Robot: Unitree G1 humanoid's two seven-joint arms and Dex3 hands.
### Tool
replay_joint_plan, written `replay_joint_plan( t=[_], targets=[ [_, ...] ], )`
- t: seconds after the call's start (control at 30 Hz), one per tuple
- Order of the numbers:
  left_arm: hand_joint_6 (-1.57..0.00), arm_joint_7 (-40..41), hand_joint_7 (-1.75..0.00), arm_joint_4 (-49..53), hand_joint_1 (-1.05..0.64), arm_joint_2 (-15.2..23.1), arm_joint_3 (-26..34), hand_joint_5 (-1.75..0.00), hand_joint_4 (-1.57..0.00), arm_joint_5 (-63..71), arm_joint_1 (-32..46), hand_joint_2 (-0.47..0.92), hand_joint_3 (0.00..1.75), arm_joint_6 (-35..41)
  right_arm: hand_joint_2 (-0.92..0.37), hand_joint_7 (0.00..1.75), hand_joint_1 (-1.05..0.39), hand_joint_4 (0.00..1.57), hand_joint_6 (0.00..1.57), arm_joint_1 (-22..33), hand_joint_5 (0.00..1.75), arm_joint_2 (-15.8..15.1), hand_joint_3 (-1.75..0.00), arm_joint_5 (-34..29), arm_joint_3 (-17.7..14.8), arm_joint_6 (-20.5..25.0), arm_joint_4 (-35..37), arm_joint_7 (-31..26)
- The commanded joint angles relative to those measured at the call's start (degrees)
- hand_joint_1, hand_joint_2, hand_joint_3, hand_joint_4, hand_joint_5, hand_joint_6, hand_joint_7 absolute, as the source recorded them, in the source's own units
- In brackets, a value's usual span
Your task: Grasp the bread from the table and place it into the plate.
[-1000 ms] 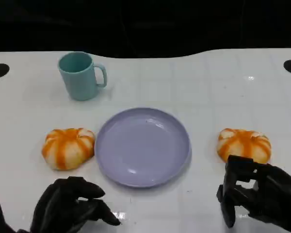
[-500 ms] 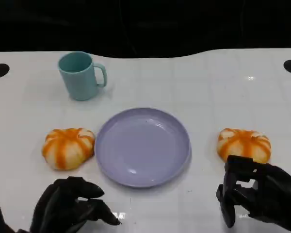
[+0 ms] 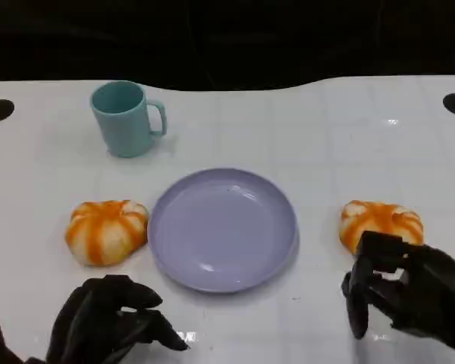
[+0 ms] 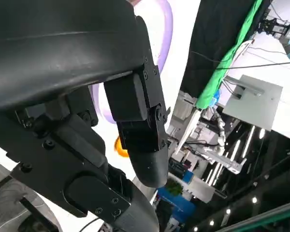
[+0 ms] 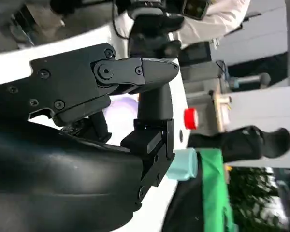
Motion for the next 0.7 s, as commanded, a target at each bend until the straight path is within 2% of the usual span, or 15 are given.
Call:
replay_joint_plan(
  t=[0.03,0.1,0.17,0.23,0.47,0.53,0.63,0.7],
  targets=[
    [-1.57,0.05,-0.14,0.37,-0.96,0.78,0.15,-0.42,-1.57,0.55,-0.58,0.64,0.0,-0.43,-0.92,1.13,-0.49,0.52,0.5,-2.1,1.5,-0.77,-0.21,-2.42,-1.51,-7.34,2.02,-0.46],
    [-1.57,0.31,-0.15,0.16,-0.96,0.76,0.09,-0.42,-1.57,0.53,-0.58,0.63,0.0,-0.07,-0.92,1.04,-0.47,0.49,0.46,-2.79,1.39,-0.99,-0.2,-3.16,-1.71,-10.05,2.96,-0.3],
    [-1.57,0.3,-0.15,0.17,-0.96,0.76,0.04,-0.42,-1.57,0.51,-0.62,0.63,0.0,0.05,-0.92,0.87,-0.51,0.48,0.44,-3.65,1.16,-1.56,-0.18,-5.95,-2.04,-14.39,3.97,-1.57],
    [-1.57,0.16,-0.15,0.33,-0.96,0.77,0.0,-0.42,-1.57,0.65,-0.65,0.64,0.0,-0.29,-0.92,0.72,-0.54,0.47,0.44,-4.27,0.99,-2.13,-0.15,-7.95,-2.34,-16.75,4.2,-2.89],
    [-1.57,0.25,-0.14,0.25,-0.95,0.59,0.07,-0.42,-1.57,0.36,-0.77,0.64,0.0,0.21,-0.92,0.28,-0.51,0.4,0.47,-6.52,0.57,-4.37,-0.08,-17.14,-2.76,-27.13,6.89,-9.24],
    [-1.57,0.32,-0.14,0.23,-0.95,0.56,0.06,-0.42,-1.57,0.39,-0.79,0.63,0.0,0.2,-0.92,0.23,-0.51,0.4,0.49,-7.37,0.52,-5.41,-0.08,-20.03,-2.79,-29.77,8.19,-11.4],
    [-1.57,0.34,-0.15,0.51,-0.96,0.54,0.03,-0.42,-1.57,0.86,-0.85,0.64,0.0,-0.67,-0.92,0.08,-0.49,0.41,0.48,-9.01,0.32,-7.55,-0.04,-26.14,-2.98,-34.38,10.5,-15.64],
    [-1.57,0.0,-0.15,0.93,-0.96,0.53,0.14,-0.42,-1.57,0.94,-1.0,0.65,0.01,-1.07,-0.92,0.05,-0.47,0.39,0.47,-10.21,0.27,-9.39,-0.02,-31.38,-2.81,-37.42,12.07,-19.0]
  ],
)
